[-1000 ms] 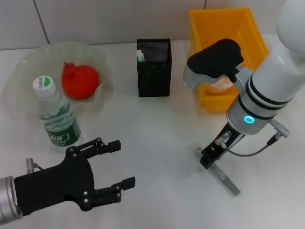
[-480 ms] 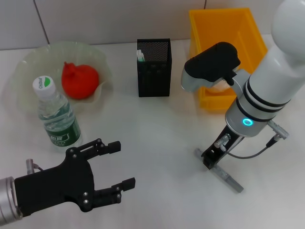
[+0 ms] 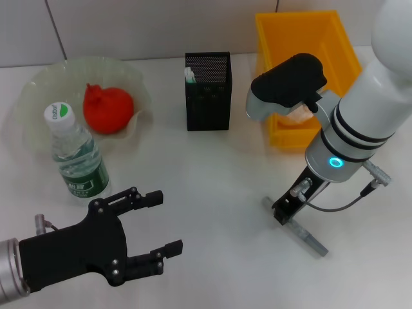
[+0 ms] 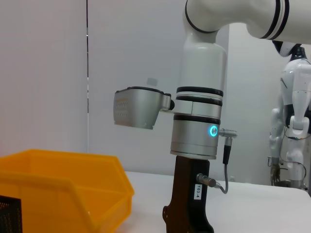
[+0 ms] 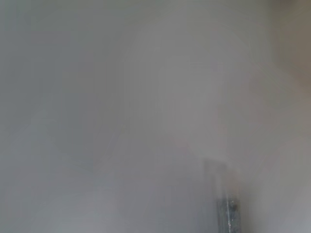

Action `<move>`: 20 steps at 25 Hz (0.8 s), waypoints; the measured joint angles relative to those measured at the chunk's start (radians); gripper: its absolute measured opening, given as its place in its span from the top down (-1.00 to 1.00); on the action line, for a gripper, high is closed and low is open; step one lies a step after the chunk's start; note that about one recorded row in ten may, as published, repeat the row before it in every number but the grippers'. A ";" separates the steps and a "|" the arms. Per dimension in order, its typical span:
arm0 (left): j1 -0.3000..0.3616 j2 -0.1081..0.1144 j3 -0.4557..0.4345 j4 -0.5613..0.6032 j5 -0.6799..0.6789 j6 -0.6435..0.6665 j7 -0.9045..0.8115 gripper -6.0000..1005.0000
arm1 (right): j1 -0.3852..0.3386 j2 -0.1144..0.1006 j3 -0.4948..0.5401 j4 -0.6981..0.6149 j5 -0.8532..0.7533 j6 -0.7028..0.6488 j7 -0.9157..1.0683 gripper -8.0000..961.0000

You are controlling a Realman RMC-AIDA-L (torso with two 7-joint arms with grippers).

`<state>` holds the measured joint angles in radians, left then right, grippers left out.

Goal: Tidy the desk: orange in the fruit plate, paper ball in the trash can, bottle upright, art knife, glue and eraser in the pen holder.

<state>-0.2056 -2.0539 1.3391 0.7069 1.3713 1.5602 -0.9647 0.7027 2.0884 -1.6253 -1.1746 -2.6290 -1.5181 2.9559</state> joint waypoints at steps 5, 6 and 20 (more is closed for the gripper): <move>0.000 0.000 0.000 0.001 0.000 0.003 -0.001 -0.59 | -0.003 -0.002 0.002 -0.006 -0.001 -0.002 0.000 0.70; 0.000 0.000 0.000 0.001 0.000 0.003 -0.001 -0.59 | -0.004 -0.002 0.003 -0.010 -0.001 -0.003 0.000 0.70; -0.002 -0.002 0.001 -0.001 0.000 0.012 0.002 -0.59 | -0.151 -0.005 0.327 -0.616 0.028 0.035 -0.078 0.73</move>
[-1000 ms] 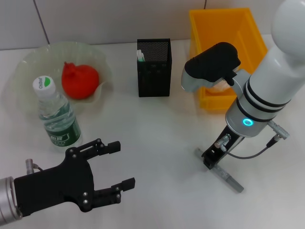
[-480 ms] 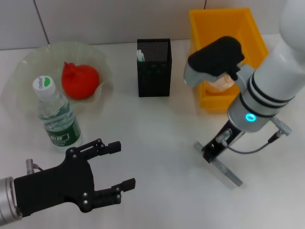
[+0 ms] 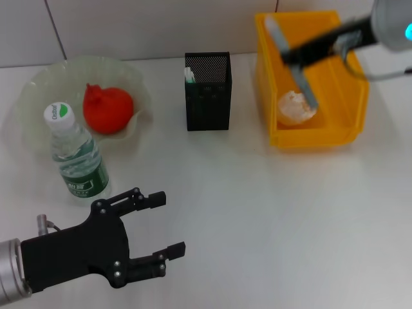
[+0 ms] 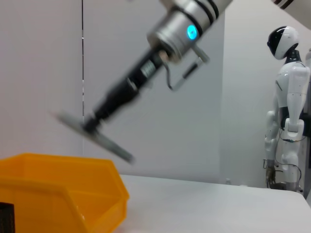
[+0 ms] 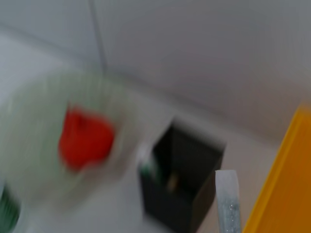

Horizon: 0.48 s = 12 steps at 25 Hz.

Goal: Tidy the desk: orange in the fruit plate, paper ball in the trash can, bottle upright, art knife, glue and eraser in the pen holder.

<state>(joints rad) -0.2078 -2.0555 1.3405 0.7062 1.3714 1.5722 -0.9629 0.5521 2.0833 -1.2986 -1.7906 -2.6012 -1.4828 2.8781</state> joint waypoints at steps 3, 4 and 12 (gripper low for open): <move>-0.004 0.000 0.003 -0.001 0.000 0.004 0.000 -0.59 | -0.021 0.002 -0.007 -0.039 0.003 0.154 -0.027 0.73; -0.004 -0.001 0.002 -0.001 0.000 0.007 0.000 -0.59 | -0.033 0.003 -0.039 -0.026 0.006 0.279 -0.045 0.73; -0.005 -0.002 -0.001 -0.004 0.000 0.011 -0.003 -0.59 | -0.062 0.000 -0.232 0.177 0.012 0.745 -0.088 0.73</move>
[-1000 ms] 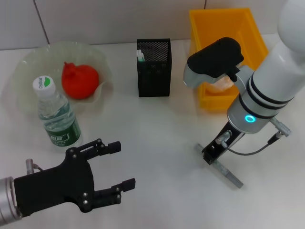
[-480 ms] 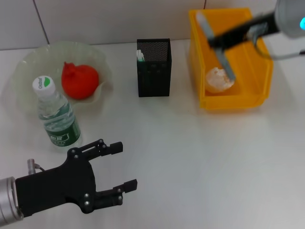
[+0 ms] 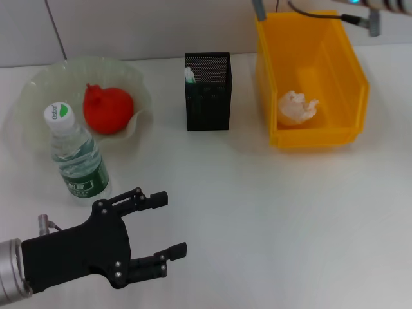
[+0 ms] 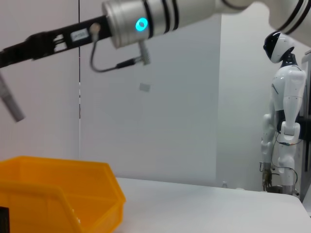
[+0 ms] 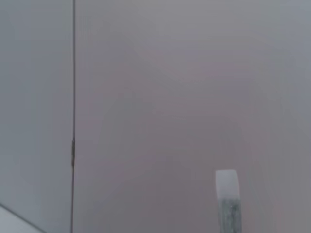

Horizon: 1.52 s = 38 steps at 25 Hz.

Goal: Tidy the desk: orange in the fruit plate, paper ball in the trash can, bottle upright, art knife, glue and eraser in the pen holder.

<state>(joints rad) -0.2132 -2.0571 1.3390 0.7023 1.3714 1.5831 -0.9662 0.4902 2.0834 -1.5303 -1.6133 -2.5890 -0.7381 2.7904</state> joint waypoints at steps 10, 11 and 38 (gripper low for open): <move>0.000 0.000 0.000 0.000 0.000 0.003 -0.003 -0.59 | 0.000 0.000 -0.219 0.319 0.000 0.454 -0.030 0.74; 0.000 0.000 0.000 0.000 0.000 0.004 -0.003 -0.59 | 0.000 0.000 -0.256 0.365 0.000 0.523 -0.027 0.74; 0.000 0.002 0.000 -0.001 0.000 0.015 0.002 -0.60 | -0.046 -0.001 -0.484 0.576 0.078 0.922 -0.005 0.36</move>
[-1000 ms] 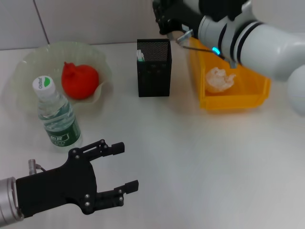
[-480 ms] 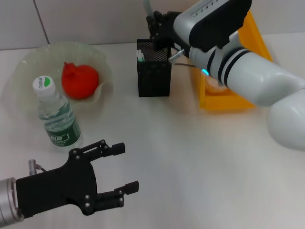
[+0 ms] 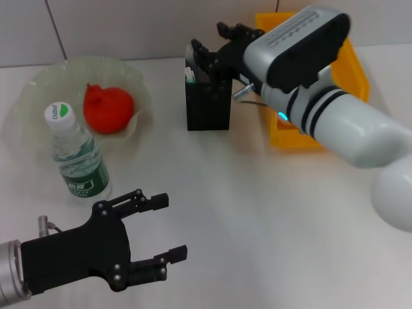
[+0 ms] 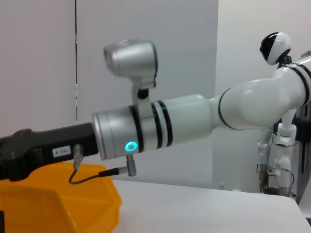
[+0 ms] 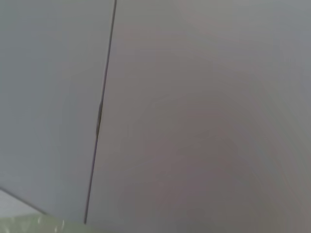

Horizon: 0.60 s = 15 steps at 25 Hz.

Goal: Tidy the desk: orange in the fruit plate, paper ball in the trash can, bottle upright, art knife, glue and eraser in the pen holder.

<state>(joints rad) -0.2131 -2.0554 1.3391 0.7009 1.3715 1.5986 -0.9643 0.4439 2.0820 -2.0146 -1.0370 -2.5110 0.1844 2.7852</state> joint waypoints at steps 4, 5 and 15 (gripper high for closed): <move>0.006 0.003 -0.024 0.000 -0.001 0.022 0.000 -0.60 | -0.205 -0.006 0.007 -0.323 -0.042 -0.093 -0.003 -0.17; 0.006 0.003 -0.024 0.000 -0.001 0.022 0.000 -0.60 | -0.205 -0.006 0.007 -0.323 -0.042 -0.093 -0.003 -0.23; -0.002 0.000 -0.040 -0.010 0.000 0.032 0.003 -0.60 | -0.320 -0.006 0.123 -0.688 -0.001 -0.508 -0.013 -0.67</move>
<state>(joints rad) -0.2152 -2.0550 1.2994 0.6911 1.3715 1.6303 -0.9617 0.1236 2.0762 -1.8912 -1.7254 -2.5118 -0.3235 2.7724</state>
